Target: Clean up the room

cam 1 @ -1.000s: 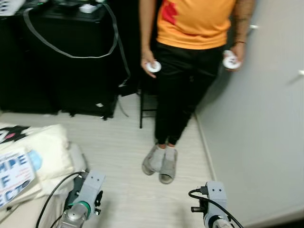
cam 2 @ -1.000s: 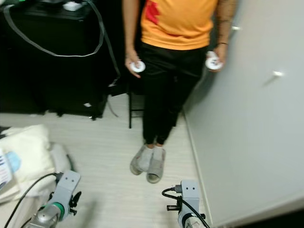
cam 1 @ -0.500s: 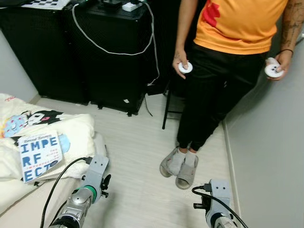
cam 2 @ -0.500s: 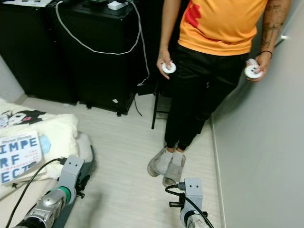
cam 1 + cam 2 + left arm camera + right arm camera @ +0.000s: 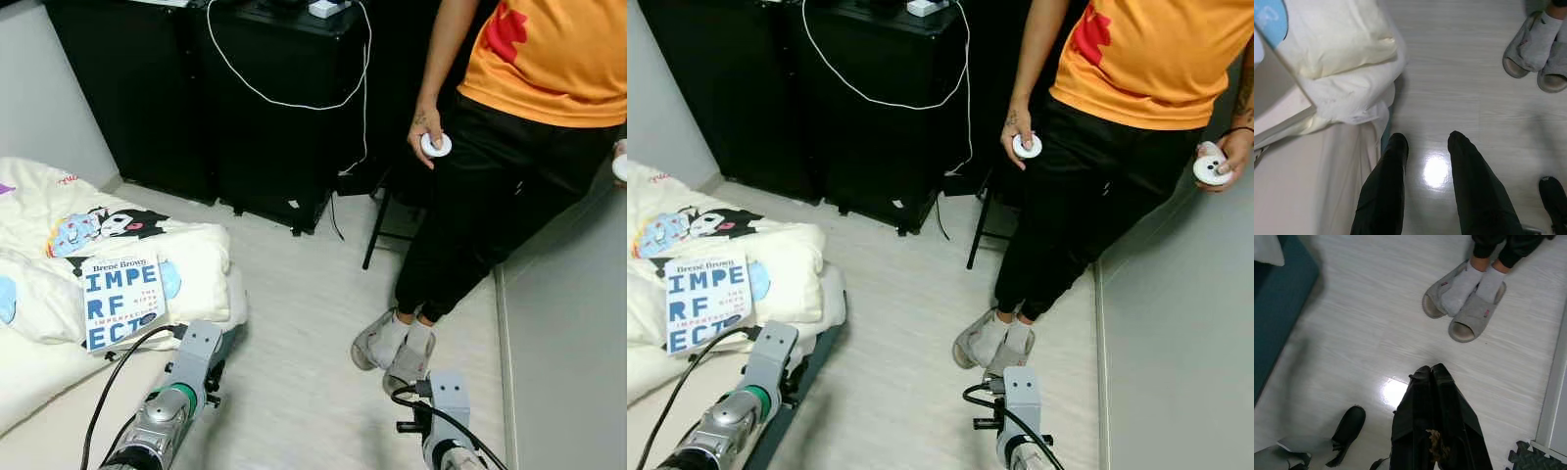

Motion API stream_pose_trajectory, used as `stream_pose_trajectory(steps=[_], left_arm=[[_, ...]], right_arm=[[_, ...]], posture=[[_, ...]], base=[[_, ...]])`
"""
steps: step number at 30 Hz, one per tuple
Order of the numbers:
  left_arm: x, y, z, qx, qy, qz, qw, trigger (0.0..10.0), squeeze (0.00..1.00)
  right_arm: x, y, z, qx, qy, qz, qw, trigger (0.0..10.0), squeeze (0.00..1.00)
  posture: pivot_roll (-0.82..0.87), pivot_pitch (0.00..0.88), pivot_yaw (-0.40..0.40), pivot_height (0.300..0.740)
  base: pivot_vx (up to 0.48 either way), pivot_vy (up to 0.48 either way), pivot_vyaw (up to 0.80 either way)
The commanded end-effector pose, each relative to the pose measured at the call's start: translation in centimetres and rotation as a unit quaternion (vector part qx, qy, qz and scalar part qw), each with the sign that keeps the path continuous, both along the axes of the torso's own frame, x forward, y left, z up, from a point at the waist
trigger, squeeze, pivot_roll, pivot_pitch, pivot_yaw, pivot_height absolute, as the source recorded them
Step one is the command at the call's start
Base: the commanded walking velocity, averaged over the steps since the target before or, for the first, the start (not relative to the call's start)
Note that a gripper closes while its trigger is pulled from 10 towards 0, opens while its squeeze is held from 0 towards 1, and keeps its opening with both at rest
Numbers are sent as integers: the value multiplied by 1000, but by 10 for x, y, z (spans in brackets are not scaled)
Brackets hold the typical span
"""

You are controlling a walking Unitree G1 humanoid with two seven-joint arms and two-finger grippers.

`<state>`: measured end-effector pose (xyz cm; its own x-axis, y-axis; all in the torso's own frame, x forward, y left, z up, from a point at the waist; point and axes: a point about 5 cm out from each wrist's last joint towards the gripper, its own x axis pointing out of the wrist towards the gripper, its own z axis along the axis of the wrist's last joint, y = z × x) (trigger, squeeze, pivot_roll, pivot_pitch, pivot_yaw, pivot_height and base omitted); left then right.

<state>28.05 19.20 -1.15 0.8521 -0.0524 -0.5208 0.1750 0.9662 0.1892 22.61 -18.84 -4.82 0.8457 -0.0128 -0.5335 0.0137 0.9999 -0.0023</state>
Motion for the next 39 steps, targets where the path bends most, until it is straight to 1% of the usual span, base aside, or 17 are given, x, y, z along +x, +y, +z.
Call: stream_pose_trajectory(steps=[1,3,5,8,10,12,15,19,20,22,39], left_arm=[[-6,-1,-6,-4,16,3,1000,10000,0],[-6,-2,-6,-5,15,3,1000,10000,0],[-5,-3,-6,-5,15,3,1000,10000,0],[-6,-3,-6,-6,16,2,1000,10000,0],[-6,-3,-6,-6,16,2,1000,10000,0],[-6,-3,-7,-5,17,2,1000,10000,0],[-6,-4,-7,-5,17,2,1000,10000,0],[-6,-3,-7,-5,18,1,1000,10000,0],[-6,-3,-7,-4,18,1,1000,10000,0],[-6,-3,-7,-5,18,1,1000,10000,0],[-6,-6,-7,-6,20,-2,1000,10000,0]], right_arm=[[-6,0,-4,-2,11,2,1000,10000,0],[-6,0,-4,3,8,0,1000,10000,0],[-6,1,-4,17,9,-1,1000,10000,0],[-6,0,-4,23,9,-6,1000,10000,0],[-6,0,-4,18,10,-6,1000,10000,0],[-6,-1,-4,-2,9,1,1000,10000,0],[-6,0,-4,2,9,-2,1000,10000,0],[-7,-1,-4,2,10,-2,1000,10000,0],[-7,-1,-4,-12,12,5,1000,10000,0],[-7,-1,-5,-17,14,7,1000,10000,0],[-7,0,-4,-10,10,10,1000,10000,0]], posture=[[35,82,0,740],[35,82,0,740],[32,84,-1,740],[32,84,-1,740],[32,84,-1,740],[32,84,-1,740],[32,84,-1,740],[32,84,-1,740],[32,84,-1,740],[32,84,-1,740],[32,84,-1,740]], base=[[0,0,663],[0,0,663],[0,0,0],[0,0,-800],[0,0,-600],[0,0,597],[0,0,742],[0,0,0],[0,0,781],[0,0,772],[0,0,730]])
